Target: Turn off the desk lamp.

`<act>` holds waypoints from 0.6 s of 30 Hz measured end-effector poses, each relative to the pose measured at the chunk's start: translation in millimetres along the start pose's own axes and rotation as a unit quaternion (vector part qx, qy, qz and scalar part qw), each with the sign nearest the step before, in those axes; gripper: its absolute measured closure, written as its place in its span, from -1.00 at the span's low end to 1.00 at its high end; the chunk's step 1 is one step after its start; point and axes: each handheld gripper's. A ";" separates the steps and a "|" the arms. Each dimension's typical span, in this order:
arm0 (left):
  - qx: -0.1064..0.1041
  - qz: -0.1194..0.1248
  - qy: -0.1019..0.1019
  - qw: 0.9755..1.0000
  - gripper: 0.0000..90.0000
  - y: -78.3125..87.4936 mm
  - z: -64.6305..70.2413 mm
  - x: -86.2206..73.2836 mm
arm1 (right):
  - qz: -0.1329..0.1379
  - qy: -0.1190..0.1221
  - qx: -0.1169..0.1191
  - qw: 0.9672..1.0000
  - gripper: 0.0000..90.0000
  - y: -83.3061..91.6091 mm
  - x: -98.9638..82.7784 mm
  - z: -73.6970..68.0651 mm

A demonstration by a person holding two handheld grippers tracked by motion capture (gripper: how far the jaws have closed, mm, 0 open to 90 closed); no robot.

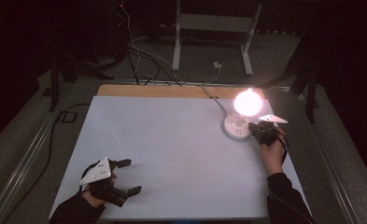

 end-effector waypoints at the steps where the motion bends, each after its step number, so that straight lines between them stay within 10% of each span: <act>1: 0.000 0.000 0.000 1.000 -0.99 0.0 -0.2 0.0 | 0.003 0.004 -0.001 1.000 1.00 1.0 0.9 -0.6; 7: -0.001 0.000 0.001 1.000 -0.99 -0.5 -0.2 -0.2 | 0.035 -0.010 0.006 0.999 1.00 13.4 15.4 0.2; 18: -0.001 -0.001 0.000 1.000 -0.99 -0.2 0.0 0.0 | 0.012 -0.001 0.006 1.000 1.00 2.7 5.6 -4.0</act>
Point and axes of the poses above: each handheld gripper's, and its own axes: y roughly backward along the jaws, x roughly out of its top, z roughly to its right, and after that the axes turned 9 degrees about z, right-handed
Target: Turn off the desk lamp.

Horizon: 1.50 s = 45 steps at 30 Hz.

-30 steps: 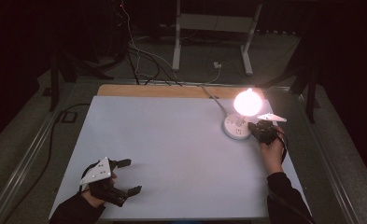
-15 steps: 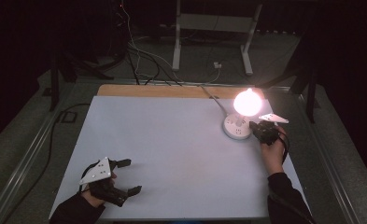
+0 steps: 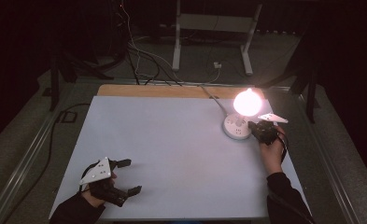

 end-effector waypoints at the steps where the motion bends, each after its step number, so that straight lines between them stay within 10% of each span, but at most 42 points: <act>1: -0.001 0.001 0.000 1.000 -0.99 0.0 0.0 0.1 | -0.001 0.002 0.000 1.000 1.00 -0.6 -0.4 -0.5; 26: 0.000 0.001 0.001 1.000 -0.99 -0.3 0.0 0.1 | -0.003 -0.004 -0.001 1.000 1.00 -3.8 -5.8 0.3; 37: 0.000 0.002 0.001 1.000 -0.99 -0.4 -0.2 0.1 | 0.057 -0.013 -0.010 0.998 1.00 21.2 18.1 3.8; 45: 0.001 -0.003 0.000 1.000 -0.99 -0.7 0.0 -0.3 | 0.047 -0.014 -0.005 0.999 1.00 16.7 13.7 2.6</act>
Point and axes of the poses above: each handheld gripper's, and its own axes: y roughly backward along the jaws, x roughly out of its top, z roughly to its right, and after that the axes turned 9 degrees about z, right-handed
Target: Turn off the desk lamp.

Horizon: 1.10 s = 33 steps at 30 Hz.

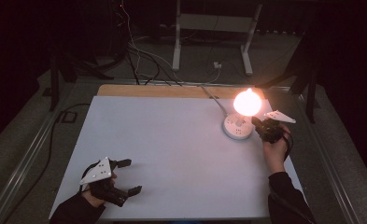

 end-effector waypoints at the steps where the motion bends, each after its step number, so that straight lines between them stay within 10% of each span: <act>1: 0.000 0.000 0.000 1.000 -0.99 0.0 0.0 0.0 | -0.002 0.003 0.000 1.000 1.00 -1.5 -1.5 -0.9; 33: 0.000 -0.001 -0.001 1.000 -0.99 -0.4 0.6 -0.1 | -0.045 0.014 0.007 0.999 1.00 -19.5 -23.1 -4.9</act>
Point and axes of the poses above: each handheld gripper's, and its own axes: y roughly backward along the jaws, x roughly out of its top, z roughly to its right, and after that the axes turned 9 degrees about z, right-handed
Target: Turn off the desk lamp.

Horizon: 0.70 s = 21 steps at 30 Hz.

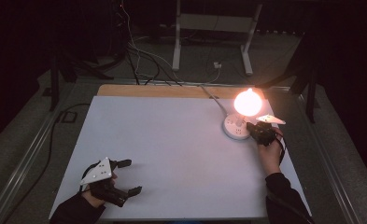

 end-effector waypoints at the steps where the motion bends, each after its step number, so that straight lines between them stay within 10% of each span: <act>1: 0.000 -0.002 -0.001 1.000 -0.99 -0.1 0.0 -0.1 | 0.003 0.000 0.001 1.000 1.00 -0.3 -0.7 0.5; 21: 0.000 0.002 0.001 1.000 -0.99 -0.3 -0.4 0.2 | 0.075 -0.014 -0.012 0.997 1.00 33.7 28.8 7.0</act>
Point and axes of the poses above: each handheld gripper's, and its own axes: y roughly backward along the jaws, x roughly out of its top, z roughly to its right, and after that the axes turned 9 degrees about z, right-handed
